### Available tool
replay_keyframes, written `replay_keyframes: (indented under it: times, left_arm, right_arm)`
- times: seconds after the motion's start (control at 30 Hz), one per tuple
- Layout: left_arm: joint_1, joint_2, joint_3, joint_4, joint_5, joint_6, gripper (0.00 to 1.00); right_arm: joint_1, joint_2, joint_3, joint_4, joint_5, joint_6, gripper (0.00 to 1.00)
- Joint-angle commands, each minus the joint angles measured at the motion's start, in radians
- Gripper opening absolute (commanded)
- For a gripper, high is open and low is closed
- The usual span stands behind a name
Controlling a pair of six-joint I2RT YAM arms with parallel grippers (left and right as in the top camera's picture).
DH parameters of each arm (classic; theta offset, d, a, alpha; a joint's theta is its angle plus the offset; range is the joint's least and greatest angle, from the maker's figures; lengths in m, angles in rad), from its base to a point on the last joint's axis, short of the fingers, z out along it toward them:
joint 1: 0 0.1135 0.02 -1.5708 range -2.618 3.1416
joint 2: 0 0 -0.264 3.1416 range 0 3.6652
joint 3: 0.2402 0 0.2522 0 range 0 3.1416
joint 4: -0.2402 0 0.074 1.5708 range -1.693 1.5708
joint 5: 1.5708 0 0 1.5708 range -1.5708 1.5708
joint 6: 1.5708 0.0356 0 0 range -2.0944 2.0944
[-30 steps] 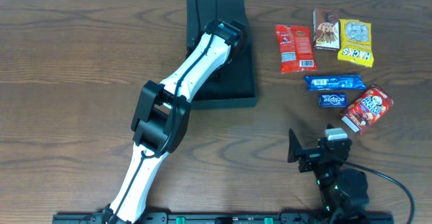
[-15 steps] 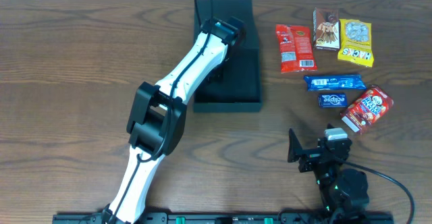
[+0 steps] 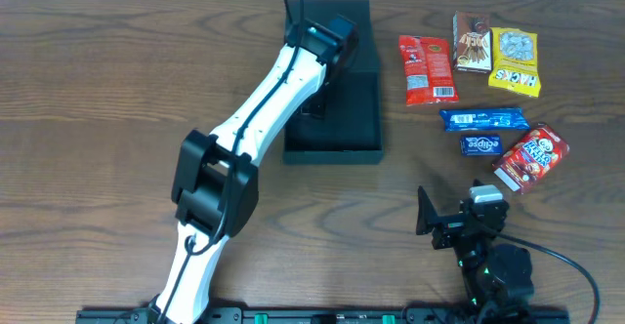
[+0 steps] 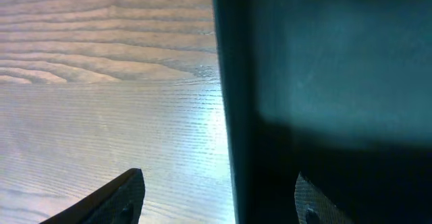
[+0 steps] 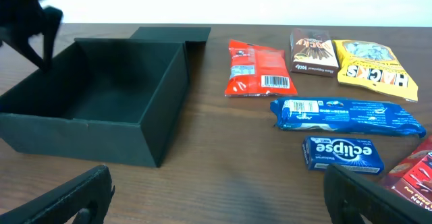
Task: Pack container
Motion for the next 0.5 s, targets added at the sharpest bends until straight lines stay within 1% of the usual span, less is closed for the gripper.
replay_keyframes:
  times: [0.0,0.13,0.3,0.4,0.47]
  left_arm:
    - [0.003,-0.141,0.000,-0.002,-0.002,-0.008,0.73]
    - [0.008,-0.301,0.000,0.010,-0.045,0.021,0.75]
    - [0.034,-0.401,0.000,0.005,-0.046,0.022,0.77]
    - [0.054,-0.426,0.000,-0.001,-0.006,0.029,0.80]
    - [0.070,-0.431,0.000,-0.010,0.052,0.031,0.84]
  right_arm:
    - [0.006,-0.005,-0.008,-0.001,0.010,-0.016,0.99]
    - [0.006,-0.005,-0.008,-0.001,0.010,-0.016,0.99]
    - [0.006,-0.005,-0.008,-0.001,0.010,-0.016,0.99]
    - [0.006,-0.005,-0.008,0.005,0.014,-0.016,0.99]
    - [0.006,-0.005,-0.008,0.021,0.024,-0.016,0.99]
